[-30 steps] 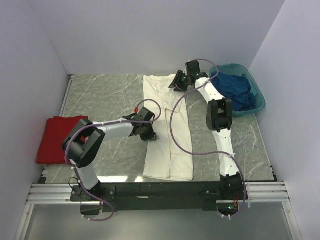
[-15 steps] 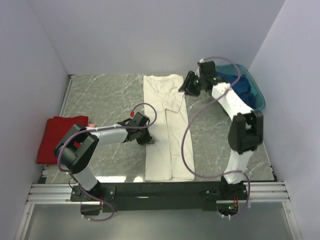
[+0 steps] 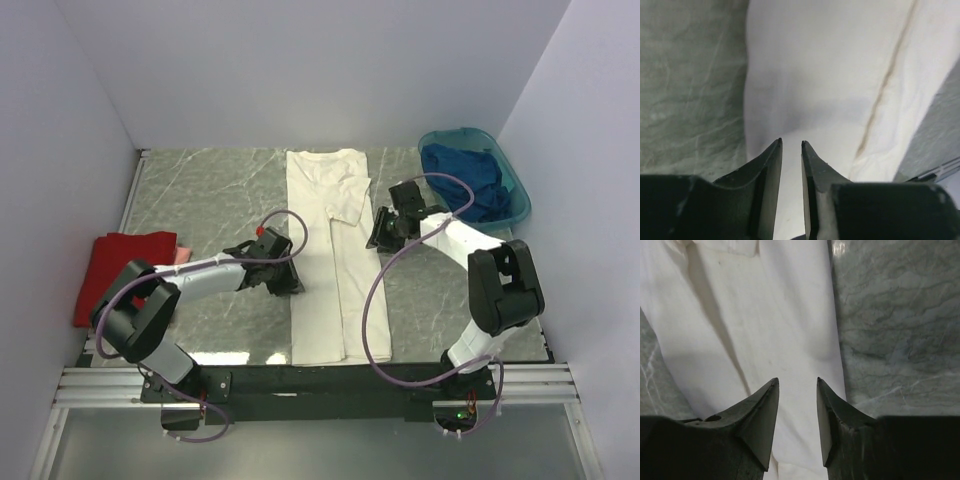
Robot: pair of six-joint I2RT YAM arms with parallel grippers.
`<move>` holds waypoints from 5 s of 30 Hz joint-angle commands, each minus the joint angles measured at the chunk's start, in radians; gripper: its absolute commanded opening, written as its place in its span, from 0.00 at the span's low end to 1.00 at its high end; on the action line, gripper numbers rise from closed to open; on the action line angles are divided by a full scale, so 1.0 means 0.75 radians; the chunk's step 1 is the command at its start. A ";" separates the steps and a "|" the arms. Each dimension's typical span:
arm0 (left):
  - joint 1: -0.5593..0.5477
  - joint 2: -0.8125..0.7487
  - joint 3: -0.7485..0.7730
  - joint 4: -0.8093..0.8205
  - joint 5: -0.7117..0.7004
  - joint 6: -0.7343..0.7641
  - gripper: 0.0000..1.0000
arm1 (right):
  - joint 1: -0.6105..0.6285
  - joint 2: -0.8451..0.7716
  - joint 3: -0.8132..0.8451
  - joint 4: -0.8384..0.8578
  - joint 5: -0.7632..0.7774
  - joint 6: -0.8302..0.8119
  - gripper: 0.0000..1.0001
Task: Fold and stack the t-shirts
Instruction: Fold the tshirt
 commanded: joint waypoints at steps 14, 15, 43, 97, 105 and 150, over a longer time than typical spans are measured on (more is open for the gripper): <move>0.304 0.638 0.941 -0.172 0.069 0.184 0.22 | 0.008 0.433 0.533 0.038 0.123 0.021 0.35; 0.314 0.711 0.968 -0.177 0.082 0.189 0.22 | 0.010 0.474 0.552 0.034 0.103 0.021 0.34; 0.596 1.295 1.770 -0.283 0.399 0.207 0.30 | -0.031 1.108 1.564 -0.297 -0.126 -0.012 0.34; -0.291 -0.628 -0.529 -0.109 -0.188 -0.302 0.42 | 0.399 -1.017 -1.093 0.155 -0.149 0.334 0.40; -0.406 -0.536 -0.482 -0.209 -0.258 -0.384 0.38 | 0.407 -1.119 -1.129 0.077 -0.157 0.369 0.37; -0.729 -0.722 -0.364 -0.418 -0.350 -0.487 0.00 | 0.507 -1.438 -0.960 -0.334 -0.157 0.316 0.00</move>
